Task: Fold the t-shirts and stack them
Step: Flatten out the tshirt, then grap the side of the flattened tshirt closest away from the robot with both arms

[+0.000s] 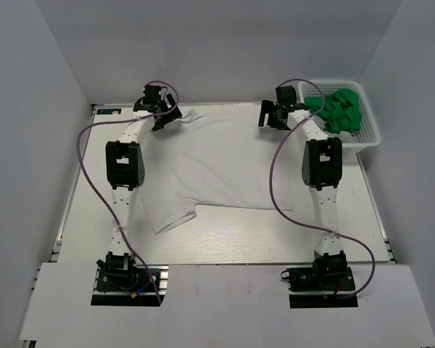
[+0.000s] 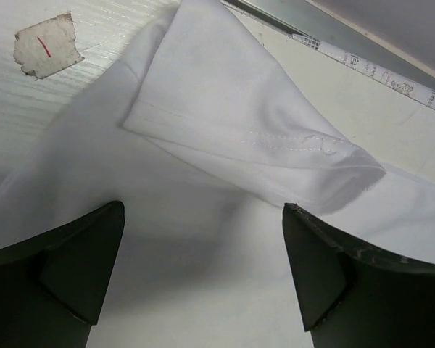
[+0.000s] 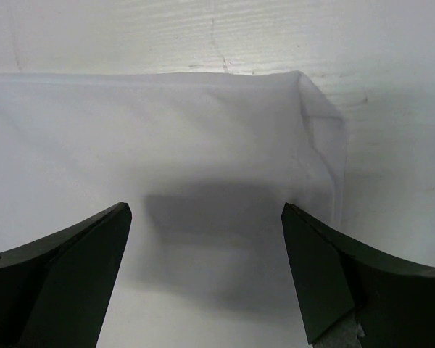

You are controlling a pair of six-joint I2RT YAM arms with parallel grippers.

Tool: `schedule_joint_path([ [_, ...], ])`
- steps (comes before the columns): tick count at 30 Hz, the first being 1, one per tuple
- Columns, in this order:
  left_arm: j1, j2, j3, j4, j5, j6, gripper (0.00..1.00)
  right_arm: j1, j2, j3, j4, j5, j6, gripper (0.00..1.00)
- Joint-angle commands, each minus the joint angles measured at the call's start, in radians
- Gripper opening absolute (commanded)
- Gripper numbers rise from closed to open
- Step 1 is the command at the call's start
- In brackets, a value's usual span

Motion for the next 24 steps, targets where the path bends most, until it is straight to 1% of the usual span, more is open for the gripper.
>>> schedule_joint_path([
  [1, 0.013, -0.051, 0.051, 0.033, 0.071, 0.007, 1.00, 0.006, -0.092, 0.057, 0.061, -0.015, -0.094, 0.90],
  [3, 0.013, -0.101, 0.060, 0.024, 0.059, 0.031, 1.00, 0.012, -0.129, 0.053, 0.049, -0.020, -0.128, 0.90],
  [4, 0.013, -0.133, 0.050, 0.004, 0.045, 0.032, 1.00, 0.018, -0.194, 0.043, 0.046, -0.017, -0.133, 0.90],
  [5, 0.013, -0.172, 0.013, -0.006, 0.045, 0.044, 1.00, 0.017, -0.221, 0.028, 0.037, -0.020, -0.134, 0.90],
  [6, 0.013, -0.263, -0.016, -0.019, 0.025, 0.044, 1.00, 0.021, -0.250, -0.051, 0.035, -0.061, -0.139, 0.90],
  [7, 0.013, -0.313, -0.042, -0.045, 0.009, 0.044, 1.00, 0.023, -0.320, -0.087, 0.038, -0.063, -0.143, 0.90],
  [8, 0.013, -0.360, -0.082, -0.145, -0.007, 0.035, 1.00, 0.026, -0.395, -0.125, 0.040, -0.058, -0.131, 0.90],
  [9, 0.013, -0.408, -0.110, -0.201, -0.036, 0.019, 1.00, 0.027, -0.479, -0.233, 0.044, -0.040, -0.125, 0.90],
  [10, 0.013, -0.521, -0.209, -0.245, -0.050, -0.010, 1.00, 0.029, -0.523, -0.350, 0.071, -0.038, -0.090, 0.90],
  [11, 0.013, -0.584, -0.278, -0.294, -0.065, -0.022, 1.00, 0.027, -0.611, -0.477, 0.082, -0.038, -0.078, 0.90],
  [12, 0.001, -0.650, -0.353, -0.312, -0.108, -0.036, 1.00, 0.029, -0.708, -0.542, 0.099, -0.038, -0.065, 0.90],
  [13, 0.001, -0.781, -0.504, -0.324, -0.108, -0.063, 1.00, 0.029, -0.753, -0.726, 0.148, -0.038, -0.036, 0.90],
  [14, 0.001, -0.843, -0.577, -0.357, -0.108, -0.082, 1.00, 0.029, -0.879, -0.781, 0.162, -0.054, -0.028, 0.90],
  [15, 0.001, -0.902, -0.648, -0.376, -0.075, -0.102, 1.00, 0.027, -0.918, -0.832, 0.180, -0.058, -0.021, 0.90],
  [16, 0.001, -0.957, -0.780, -0.393, -0.055, -0.125, 1.00, 0.029, -0.954, -0.956, 0.181, -0.061, -0.002, 0.90],
  [17, 0.001, -1.065, -0.844, -0.430, -0.041, -0.137, 1.00, 0.026, -1.045, -0.989, 0.178, -0.060, 0.008, 0.90],
  [18, -0.008, -1.118, -0.902, -0.448, -0.022, -0.151, 1.00, 0.029, -1.075, -1.021, 0.168, -0.057, 0.030, 0.90],
  [19, -0.008, -1.167, -1.021, -0.460, -0.004, -0.160, 1.00, 0.027, -1.096, -1.100, 0.159, -0.052, 0.045, 0.90],
  [20, -0.008, -1.213, -1.077, -0.474, 0.005, -0.175, 1.00, 0.027, -1.138, -1.124, 0.136, -0.057, 0.059, 0.90],
  [21, -0.008, -1.296, -1.133, -0.499, 0.005, -0.185, 1.00, 0.027, -1.167, -1.162, 0.127, -0.061, 0.071, 0.90],
  [22, -0.008, -1.330, -1.238, -0.508, 0.005, -0.185, 1.00, 0.029, -1.195, -1.181, 0.116, -0.075, 0.084, 0.90],
  [23, -0.008, -1.358, -1.286, -0.517, 0.024, -0.195, 1.00, 0.026, -1.202, -1.211, 0.101, -0.083, 0.105, 0.90],
  [24, -0.008, -1.394, -1.370, -0.531, 0.034, -0.195, 1.00, 0.024, -1.230, -1.243, 0.096, -0.084, 0.113, 0.90],
])
